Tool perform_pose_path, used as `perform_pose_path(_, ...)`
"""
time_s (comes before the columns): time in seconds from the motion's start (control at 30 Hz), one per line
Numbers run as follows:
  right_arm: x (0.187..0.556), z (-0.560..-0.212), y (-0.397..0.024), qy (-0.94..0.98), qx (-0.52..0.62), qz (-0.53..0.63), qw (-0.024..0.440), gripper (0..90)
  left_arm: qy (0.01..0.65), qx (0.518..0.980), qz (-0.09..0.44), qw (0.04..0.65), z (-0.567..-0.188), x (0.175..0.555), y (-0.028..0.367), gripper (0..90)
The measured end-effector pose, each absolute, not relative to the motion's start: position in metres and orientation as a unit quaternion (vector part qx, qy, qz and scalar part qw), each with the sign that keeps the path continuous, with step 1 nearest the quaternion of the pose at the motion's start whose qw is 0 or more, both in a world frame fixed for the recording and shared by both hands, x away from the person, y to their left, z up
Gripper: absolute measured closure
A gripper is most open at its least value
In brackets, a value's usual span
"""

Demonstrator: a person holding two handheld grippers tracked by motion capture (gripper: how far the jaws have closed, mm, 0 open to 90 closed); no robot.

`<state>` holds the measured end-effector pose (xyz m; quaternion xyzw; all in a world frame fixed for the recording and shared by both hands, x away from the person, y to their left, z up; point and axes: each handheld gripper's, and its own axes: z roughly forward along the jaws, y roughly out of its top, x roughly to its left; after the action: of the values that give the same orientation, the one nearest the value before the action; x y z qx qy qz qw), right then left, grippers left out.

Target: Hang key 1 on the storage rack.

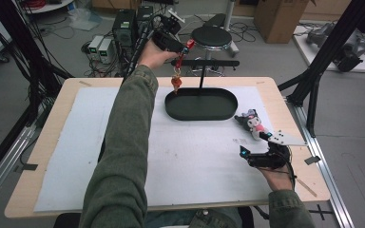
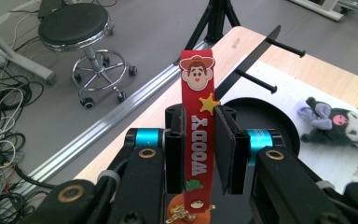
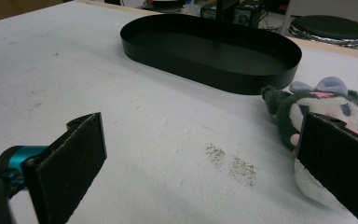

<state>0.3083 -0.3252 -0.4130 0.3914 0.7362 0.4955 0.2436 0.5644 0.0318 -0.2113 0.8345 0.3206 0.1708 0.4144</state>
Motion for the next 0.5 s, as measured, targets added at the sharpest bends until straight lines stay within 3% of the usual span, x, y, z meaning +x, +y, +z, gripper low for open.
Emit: perform_pose_path(0.5, 0.31, -0.414, -0.324, 0.742, 0.387, 0.492, 0.241, 0.6, 0.349, 0.813, 0.207, 0.418, -0.22, 0.581, 0.03, 74.6)
